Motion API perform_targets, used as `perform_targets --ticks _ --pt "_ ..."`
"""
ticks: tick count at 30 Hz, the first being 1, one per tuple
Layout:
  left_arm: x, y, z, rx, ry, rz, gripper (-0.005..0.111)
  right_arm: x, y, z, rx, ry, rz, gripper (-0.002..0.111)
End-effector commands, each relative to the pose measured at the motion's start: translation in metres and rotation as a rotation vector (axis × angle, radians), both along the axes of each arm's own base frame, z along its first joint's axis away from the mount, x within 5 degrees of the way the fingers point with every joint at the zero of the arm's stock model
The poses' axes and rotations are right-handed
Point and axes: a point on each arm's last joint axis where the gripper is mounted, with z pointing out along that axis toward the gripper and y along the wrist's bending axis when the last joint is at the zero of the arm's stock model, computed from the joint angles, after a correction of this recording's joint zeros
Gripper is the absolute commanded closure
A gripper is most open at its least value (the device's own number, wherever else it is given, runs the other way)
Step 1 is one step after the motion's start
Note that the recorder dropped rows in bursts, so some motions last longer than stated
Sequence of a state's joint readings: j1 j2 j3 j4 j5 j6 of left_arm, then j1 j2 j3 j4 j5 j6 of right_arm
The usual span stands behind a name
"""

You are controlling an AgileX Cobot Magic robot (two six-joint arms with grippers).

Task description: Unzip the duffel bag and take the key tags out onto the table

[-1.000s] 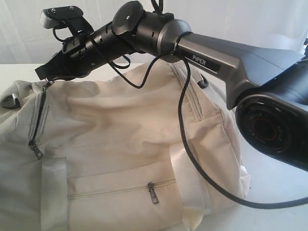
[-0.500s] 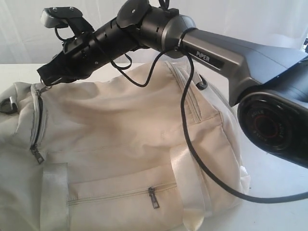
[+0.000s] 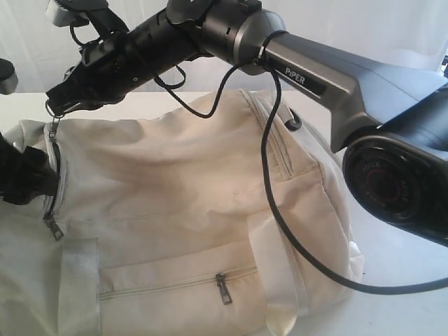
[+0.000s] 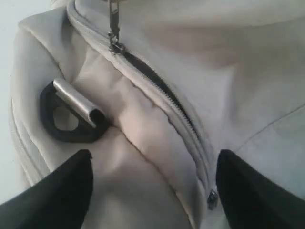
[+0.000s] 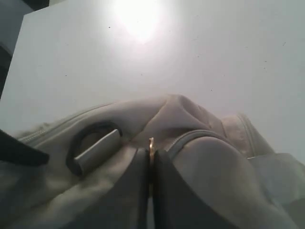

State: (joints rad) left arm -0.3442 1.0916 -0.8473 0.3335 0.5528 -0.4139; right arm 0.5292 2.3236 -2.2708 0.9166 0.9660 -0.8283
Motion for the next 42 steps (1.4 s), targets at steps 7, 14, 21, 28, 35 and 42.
perform_targets --ticks 7,14,21,28,35,42 --pt "0.005 0.001 -0.013 0.008 0.054 0.051 0.091 0.009 0.002 -0.016 -0.004 -0.018 -0.013 0.108" --pt "-0.011 0.003 -0.003 -0.022 0.061 0.033 0.107 0.015 0.003 -0.013 0.035 -0.062 -0.054 0.108" --pt "-0.023 0.0 -0.001 -0.036 0.123 -0.053 0.107 0.018 0.003 -0.012 0.05 -0.079 -0.087 0.108" --pt "-0.027 -0.001 -0.004 -0.022 0.182 -0.079 0.107 0.021 0.003 -0.01 0.062 -0.101 -0.122 0.108" --pt "-0.038 0.003 0.003 -0.022 0.168 -0.084 0.107 0.026 0.003 -0.016 0.056 -0.112 -0.146 0.108" --pt "-0.048 0.009 0.011 -0.011 0.131 -0.083 0.107 0.034 0.0 -0.025 0.061 -0.104 -0.201 0.108"
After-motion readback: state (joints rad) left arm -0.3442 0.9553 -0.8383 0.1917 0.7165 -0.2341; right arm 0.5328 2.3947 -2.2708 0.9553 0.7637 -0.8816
